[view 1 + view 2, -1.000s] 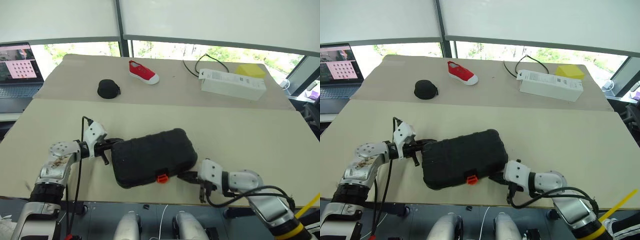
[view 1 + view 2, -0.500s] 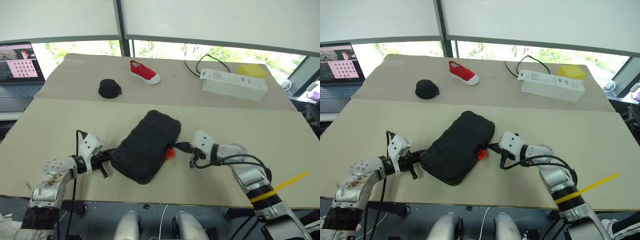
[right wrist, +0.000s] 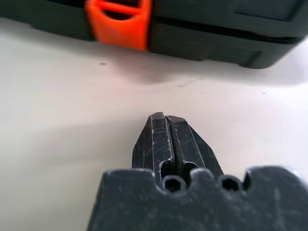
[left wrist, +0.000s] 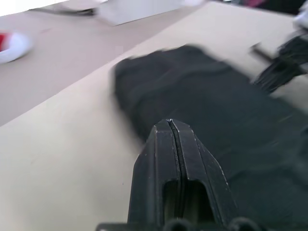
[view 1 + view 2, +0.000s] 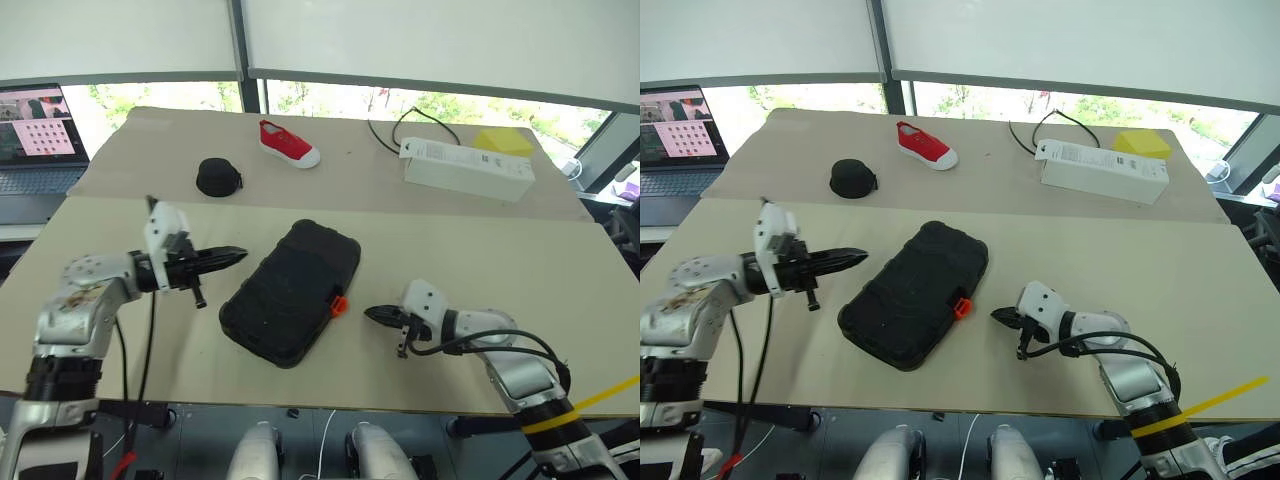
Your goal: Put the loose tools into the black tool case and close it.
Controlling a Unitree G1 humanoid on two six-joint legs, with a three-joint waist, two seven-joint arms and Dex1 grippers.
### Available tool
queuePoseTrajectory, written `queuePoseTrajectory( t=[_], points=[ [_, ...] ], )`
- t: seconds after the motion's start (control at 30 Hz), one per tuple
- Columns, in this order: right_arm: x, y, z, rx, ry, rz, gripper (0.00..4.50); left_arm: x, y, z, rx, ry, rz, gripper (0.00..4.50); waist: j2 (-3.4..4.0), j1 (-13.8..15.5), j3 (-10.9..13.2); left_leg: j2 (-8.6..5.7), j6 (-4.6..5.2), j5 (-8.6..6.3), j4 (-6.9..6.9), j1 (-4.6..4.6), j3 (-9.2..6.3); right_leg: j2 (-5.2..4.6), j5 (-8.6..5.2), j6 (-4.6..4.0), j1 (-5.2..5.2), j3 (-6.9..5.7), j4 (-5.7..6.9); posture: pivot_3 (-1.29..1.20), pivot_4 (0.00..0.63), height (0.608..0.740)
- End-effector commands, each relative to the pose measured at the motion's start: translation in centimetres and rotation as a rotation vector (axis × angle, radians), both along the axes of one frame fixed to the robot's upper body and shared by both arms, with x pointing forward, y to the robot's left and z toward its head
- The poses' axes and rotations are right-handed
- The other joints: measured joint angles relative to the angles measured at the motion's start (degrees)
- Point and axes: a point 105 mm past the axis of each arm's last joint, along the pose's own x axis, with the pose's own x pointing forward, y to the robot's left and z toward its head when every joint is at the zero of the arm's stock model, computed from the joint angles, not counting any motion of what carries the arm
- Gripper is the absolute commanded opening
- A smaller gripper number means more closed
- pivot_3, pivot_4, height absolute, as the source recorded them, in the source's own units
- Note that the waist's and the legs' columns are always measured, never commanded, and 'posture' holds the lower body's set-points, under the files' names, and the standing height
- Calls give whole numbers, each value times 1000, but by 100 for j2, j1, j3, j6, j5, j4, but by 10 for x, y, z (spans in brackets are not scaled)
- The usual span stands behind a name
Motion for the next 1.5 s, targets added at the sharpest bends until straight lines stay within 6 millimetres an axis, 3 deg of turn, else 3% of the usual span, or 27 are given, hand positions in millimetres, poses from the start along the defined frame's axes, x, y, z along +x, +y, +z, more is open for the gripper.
queuePoseTrajectory(
  t=[0.03, 0.17, 0.37, 0.7, 0.93, 1.27, 1.5],
  points=[
    [-6, 14, 3, 40, 3, 23, 0, 2, -28, 1, -7, -22, -93, 53, 0, -14, 0, 0, 0, 0, 0, 1, 0, 2, 0, 0, 0, 1, 2, 0, 150, 740],
    [-10, 28, 8, 93, 4, 36, 0, 13, -51, -24, 75, -7, -99, 53, 0, -22, 0, 0, 0, 0, 0, -2, -5, 6, 0, 0, -3, 1, 3, 0, 150, 740],
    [-11, 37, 17, 151, -9, 37, 0, 16, -54, -43, 124, 18, -80, 53, 2, 0, -1, -2, 0, 0, 0, 2, -4, 3, 0, 0, 2, 3, 2, 0, 150, 740],
    [-6, 40, 30, 181, -80, 47, 0, 11, -48, -57, 123, 54, -64, 53, 15, -10, -9, -2, 0, 0, 0, 21, -4, 4, -1, 1, 14, 4, 6, 0, 150, 740],
    [-10, 44, 52, 290, -96, 82, 0, 9, -46, -64, 123, 75, -53, 53, 18, -32, -10, -1, 0, 0, 0, 24, -4, 5, -1, 0, 14, 7, 11, 0, 150, 740],
    [-5, 43, 55, 364, -105, 52, 0, 6, -46, -71, 130, 103, -67, 53, 43, -70, -26, 0, 0, 1, 0, 39, -4, 8, -1, 0, 21, 11, 18, 0, 150, 740],
    [-3, 35, 48, 313, -76, 25, 0, 3, -49, -76, 145, 117, -88, 53, 53, -49, -32, -3, 0, 0, 0, 34, -2, 5, -2, 1, 22, 11, 11, 0, 150, 740]
  ],
)
